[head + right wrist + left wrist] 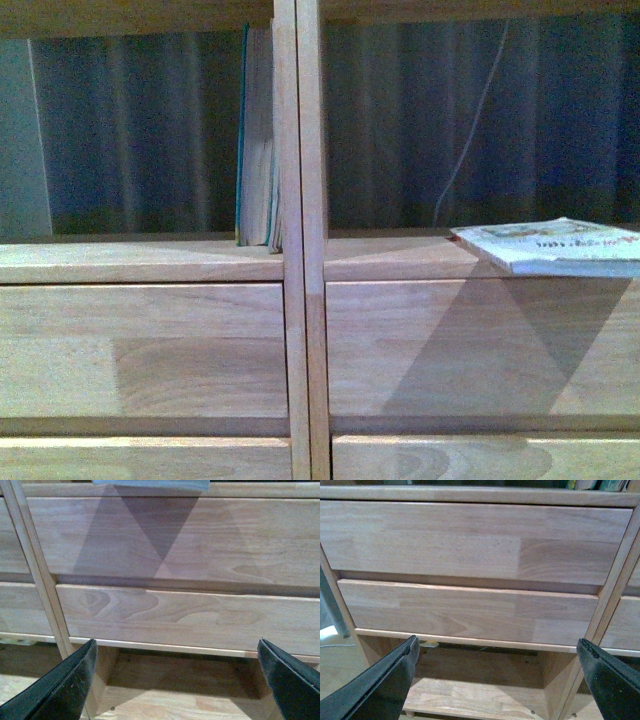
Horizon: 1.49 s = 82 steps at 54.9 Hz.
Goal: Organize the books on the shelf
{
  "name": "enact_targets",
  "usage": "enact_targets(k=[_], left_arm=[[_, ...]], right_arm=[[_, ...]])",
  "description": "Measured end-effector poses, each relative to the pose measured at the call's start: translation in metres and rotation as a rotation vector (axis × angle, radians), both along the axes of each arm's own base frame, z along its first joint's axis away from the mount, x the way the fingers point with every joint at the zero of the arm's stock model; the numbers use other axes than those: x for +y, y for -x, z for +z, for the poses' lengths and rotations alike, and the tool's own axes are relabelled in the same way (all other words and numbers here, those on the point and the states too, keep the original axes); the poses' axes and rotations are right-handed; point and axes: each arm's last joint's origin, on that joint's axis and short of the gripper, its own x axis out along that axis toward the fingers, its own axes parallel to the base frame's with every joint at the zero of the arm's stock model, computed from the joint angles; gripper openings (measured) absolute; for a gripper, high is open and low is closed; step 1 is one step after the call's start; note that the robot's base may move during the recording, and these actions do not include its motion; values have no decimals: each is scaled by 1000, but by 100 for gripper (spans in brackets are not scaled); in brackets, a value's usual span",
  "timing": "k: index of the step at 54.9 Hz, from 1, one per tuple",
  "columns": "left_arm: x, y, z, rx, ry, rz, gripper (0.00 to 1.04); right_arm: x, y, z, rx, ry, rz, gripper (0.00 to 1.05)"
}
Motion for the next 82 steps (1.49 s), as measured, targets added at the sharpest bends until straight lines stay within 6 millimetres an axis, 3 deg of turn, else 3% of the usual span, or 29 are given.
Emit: enact_targets(k=[45, 47, 50, 58, 73, 82], left_arm=[[0, 0, 0, 0, 0, 0, 97], [0, 0, 0, 0, 0, 0, 97], [0, 0, 0, 0, 0, 1, 97], [0, 0, 0, 0, 0, 0, 97], [0, 0, 0, 0, 0, 0, 97], [0, 0, 0, 0, 0, 0, 97]], right_arm=[[0, 0, 0, 0, 0, 0, 98], [0, -1, 0, 1, -15, -38, 98], [2, -4, 1, -5, -91, -263, 98], [-1, -8, -5, 32, -148, -599, 98], [-1, -38, 11, 135, -298, -581, 98], [5, -67, 22, 221, -454, -517, 98]])
